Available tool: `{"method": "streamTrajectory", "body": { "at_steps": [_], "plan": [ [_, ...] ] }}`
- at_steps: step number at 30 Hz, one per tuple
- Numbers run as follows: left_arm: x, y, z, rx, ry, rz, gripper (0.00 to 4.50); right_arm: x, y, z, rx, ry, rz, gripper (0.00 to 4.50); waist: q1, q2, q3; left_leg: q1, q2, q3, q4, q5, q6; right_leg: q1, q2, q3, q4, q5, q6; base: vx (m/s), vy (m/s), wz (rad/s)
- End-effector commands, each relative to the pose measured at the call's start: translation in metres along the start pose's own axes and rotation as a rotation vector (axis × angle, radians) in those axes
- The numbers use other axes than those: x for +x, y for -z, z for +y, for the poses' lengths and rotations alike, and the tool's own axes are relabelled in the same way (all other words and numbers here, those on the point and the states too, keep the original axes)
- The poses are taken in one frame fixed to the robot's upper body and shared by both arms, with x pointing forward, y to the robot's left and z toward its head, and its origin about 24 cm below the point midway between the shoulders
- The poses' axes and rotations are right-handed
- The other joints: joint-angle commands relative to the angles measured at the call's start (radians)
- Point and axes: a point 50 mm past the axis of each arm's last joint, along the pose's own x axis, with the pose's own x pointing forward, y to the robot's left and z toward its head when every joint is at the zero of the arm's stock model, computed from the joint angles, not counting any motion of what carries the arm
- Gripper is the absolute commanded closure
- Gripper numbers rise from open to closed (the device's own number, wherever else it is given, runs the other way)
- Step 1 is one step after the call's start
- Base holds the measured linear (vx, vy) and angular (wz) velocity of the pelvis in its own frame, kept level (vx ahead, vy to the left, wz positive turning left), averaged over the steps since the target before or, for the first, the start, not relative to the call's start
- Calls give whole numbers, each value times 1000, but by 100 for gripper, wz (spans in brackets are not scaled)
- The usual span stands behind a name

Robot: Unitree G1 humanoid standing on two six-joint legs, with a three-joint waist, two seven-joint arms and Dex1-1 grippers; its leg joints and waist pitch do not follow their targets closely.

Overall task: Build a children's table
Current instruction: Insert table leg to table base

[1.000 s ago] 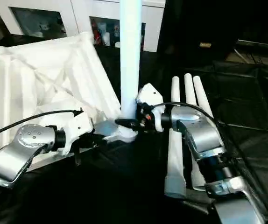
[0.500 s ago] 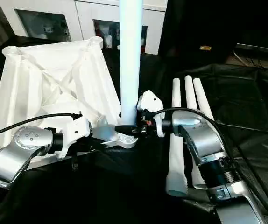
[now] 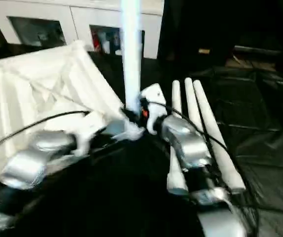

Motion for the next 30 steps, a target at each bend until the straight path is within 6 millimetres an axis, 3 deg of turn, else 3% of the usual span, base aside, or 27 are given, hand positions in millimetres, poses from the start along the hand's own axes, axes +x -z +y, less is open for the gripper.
{"method": "streamTrajectory", "body": {
  "at_steps": [1,3,5,10,16,18,19,21,22,23,24,25,26,27,28,29,30],
  "plan": [
    [14,-27,-13,5,-23,-69,450,4,74,30,133,-32,305,262,5,11,-32,26,60,-24,-73,-342,-14,6,-91,60,-108,-498,-151,0,0,0],
    [22,-30,-21,-9,-31,-59,450,9,74,37,115,-35,308,262,10,8,-31,24,57,-27,-75,-370,-7,6,-91,59,-111,-534,-128,0,0,0],
    [27,-30,-23,-9,-50,-38,450,12,71,42,114,-39,294,262,11,8,-35,9,61,-33,-83,-342,-5,19,-91,56,-104,-493,-114,0,0,0],
    [26,-27,-14,8,-117,-9,450,12,64,46,119,-47,257,262,16,10,-36,12,60,-35,-88,-379,-5,16,-93,54,-111,-514,-88,0,0,0],
    [10,-20,-3,119,-120,-29,450,9,31,43,175,-89,47,262,17,8,-39,3,61,-40,-95,-382,0,18,-98,55,-116,-534,-60,0,0,0],
    [1,-15,-6,167,-47,-54,450,3,8,35,192,-112,-76,262,11,8,-45,-12,62,-43,-96,-337,14,31,-100,54,-109,-485,-63,0,0,0],
    [1,-15,-6,167,-47,-54,450,3,8,35,192,-112,-76,262,6,10,-52,-20,63,-41,-94,-287,19,34,-96,50,-100,-419,-77,0,0,0],
    [-7,-8,-8,212,14,-61,450,-5,-13,30,195,-136,-188,262,4,20,-57,-9,65,-33,-85,-263,24,23,-91,51,-97,-341,-116,0,0,0],
    [-10,-5,-9,232,43,-70,450,-10,-21,27,200,-151,-235,262,5,17,-62,-6,65,-29,-79,-234,28,25,-92,53,-94,-288,-135,0,0,0],
    [-13,-3,-10,239,66,-73,450,-15,-28,26,202,-163,-270,262,7,17,-71,-9,62,-20,-66,-137,56,28,-84,52,-75,-128,-185,52,-33,11],
    [-15,-2,-10,245,76,-73,450,-17,-31,24,204,-167,-284,262,11,23,-72,-6,64,-16,-63,-108,64,25,-84,52,-69,-75,-204,52,-33,11],
    [-18,0,-11,261,98,-77,450,-22,-35,21,202,-173,-308,262,12,20,-77,-4,63,-11,-57,-70,76,24,-78,51,-62,-14,-220,62,-27,11],
    [-21,2,-9,269,112,-77,450,-28,-39,17,196,-179,-327,262,23,21,-85,-11,59,-9,-47,41,104,32,-69,45,-37,158,-243,61,-11,8],
    [-21,2,-9,269,112,-77,450,-28,-39,17,196,-179,-327,262,24,22,-87,-11,58,-8,-41,71,110,31,-67,44,-29,209,-246,61,-11,8],
    [-25,3,-6,285,119,-80,422,-37,-43,12,194,-187,-348,262,24,20,-88,-12,56,-7,-38,95,119,30,-64,42,-25,248,-249,0,0,0],
    [-27,4,-3,275,109,-72,394,-40,-45,10,193,-189,-354,262,22,17,-93,-20,51,-9,-31,148,142,38,-64,41,-12,331,-255,0,0,0],
    [-27,4,-3,275,109,-72,394,-40,-45,10,193,-189,-354,262,21,17,-95,-22,50,-10,-28,157,145,39,-65,40,-9,345,-257,0,0,0]
  ]
}}
